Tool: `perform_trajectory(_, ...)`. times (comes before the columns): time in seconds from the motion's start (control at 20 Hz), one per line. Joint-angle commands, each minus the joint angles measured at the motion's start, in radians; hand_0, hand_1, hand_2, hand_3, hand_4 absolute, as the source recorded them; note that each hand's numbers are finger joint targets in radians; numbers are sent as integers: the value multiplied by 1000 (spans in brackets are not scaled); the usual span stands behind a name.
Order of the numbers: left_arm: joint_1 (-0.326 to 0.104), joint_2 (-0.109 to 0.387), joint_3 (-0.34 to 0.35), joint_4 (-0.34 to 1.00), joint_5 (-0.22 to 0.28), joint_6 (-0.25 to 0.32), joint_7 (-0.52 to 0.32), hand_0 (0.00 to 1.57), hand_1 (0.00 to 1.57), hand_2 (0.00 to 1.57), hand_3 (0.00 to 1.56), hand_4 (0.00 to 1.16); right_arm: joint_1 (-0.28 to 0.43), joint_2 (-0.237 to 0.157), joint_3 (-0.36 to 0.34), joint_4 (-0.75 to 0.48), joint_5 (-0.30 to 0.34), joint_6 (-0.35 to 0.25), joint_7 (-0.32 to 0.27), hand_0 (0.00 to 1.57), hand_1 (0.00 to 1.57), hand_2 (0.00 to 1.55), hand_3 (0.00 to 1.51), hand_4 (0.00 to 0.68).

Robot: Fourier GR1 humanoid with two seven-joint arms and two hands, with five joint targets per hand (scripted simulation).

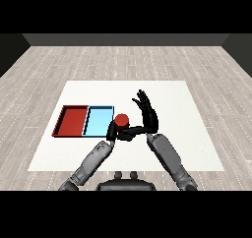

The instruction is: Pick the red can and put it in the red box

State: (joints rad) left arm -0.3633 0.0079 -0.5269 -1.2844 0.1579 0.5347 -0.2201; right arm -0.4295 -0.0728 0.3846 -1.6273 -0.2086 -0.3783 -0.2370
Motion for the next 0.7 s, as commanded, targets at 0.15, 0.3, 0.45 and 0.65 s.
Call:
perform_trajectory(0.15, 14, -2, 44, -34, -48, 26, 20, 1571, 1571, 1554, 1453, 1117, 89, -76, -92, -238, 31, -18, 74, 0, 0, 0, 0, 0)
perform_trajectory(0.3, 5, 107, 104, -111, -38, -39, 82, 1571, 1571, 1571, 1465, 1131, 160, -93, -136, -284, 6, -2, 67, 0, 0, 0, 0, 0)
perform_trajectory(0.45, 27, 137, 155, -99, -28, -73, 44, 1571, 1571, 1571, 1474, 1139, 188, -83, -237, -158, -73, 73, -39, 0, 0, 0, 0, 0)
perform_trajectory(0.65, 37, 194, 173, -188, -90, -44, 104, 1571, 1571, 1569, 1460, 1112, 210, -137, -328, -82, -126, 158, -54, 0, 0, 0, 0, 0)
